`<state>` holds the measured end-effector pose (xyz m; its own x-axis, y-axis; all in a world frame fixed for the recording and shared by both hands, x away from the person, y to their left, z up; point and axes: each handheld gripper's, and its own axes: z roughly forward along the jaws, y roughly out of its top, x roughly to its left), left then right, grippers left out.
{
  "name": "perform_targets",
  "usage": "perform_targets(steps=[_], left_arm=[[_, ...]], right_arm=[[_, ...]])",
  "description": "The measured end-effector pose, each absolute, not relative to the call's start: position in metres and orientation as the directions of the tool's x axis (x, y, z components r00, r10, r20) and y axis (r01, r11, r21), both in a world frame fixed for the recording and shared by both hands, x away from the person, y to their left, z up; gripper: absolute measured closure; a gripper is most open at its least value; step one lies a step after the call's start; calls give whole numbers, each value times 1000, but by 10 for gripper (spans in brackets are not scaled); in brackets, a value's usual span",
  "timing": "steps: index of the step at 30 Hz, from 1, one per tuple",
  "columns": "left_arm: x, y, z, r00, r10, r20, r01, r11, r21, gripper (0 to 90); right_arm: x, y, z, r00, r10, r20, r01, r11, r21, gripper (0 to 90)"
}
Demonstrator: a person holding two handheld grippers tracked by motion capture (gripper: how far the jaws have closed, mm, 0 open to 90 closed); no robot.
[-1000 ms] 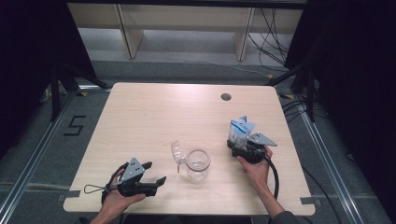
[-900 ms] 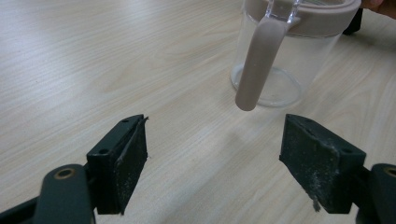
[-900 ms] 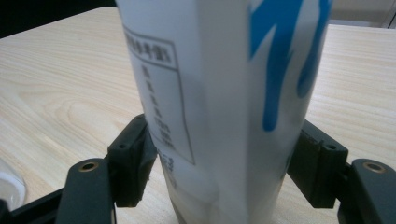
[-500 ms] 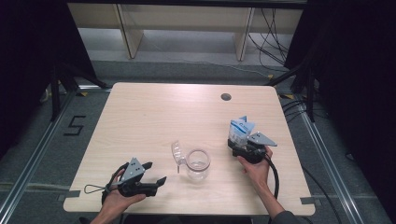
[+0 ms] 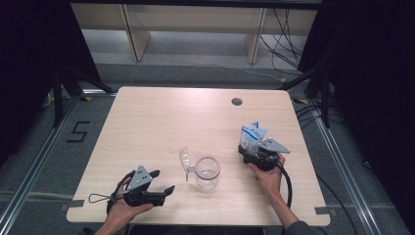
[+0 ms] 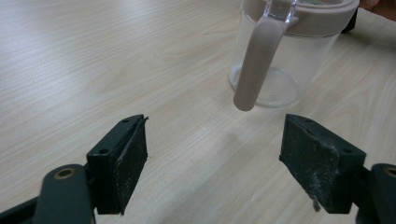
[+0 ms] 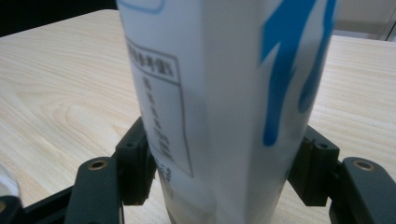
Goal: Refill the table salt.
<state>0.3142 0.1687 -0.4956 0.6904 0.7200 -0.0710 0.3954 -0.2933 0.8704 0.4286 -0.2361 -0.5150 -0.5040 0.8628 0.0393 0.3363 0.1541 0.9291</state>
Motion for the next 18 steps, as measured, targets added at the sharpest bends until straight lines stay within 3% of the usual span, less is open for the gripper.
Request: perform_targets(steps=[11,18], left_arm=[[314,169,-495,689,721,-74,397,-290,871,226],[314,169,-495,690,721,-73,396,-291,871,226]], right_arm=[[430,-234,-515,-508,860,51,335,142,931,387],[432,-237,-514,-528,849,-10,312,204,928,405]])
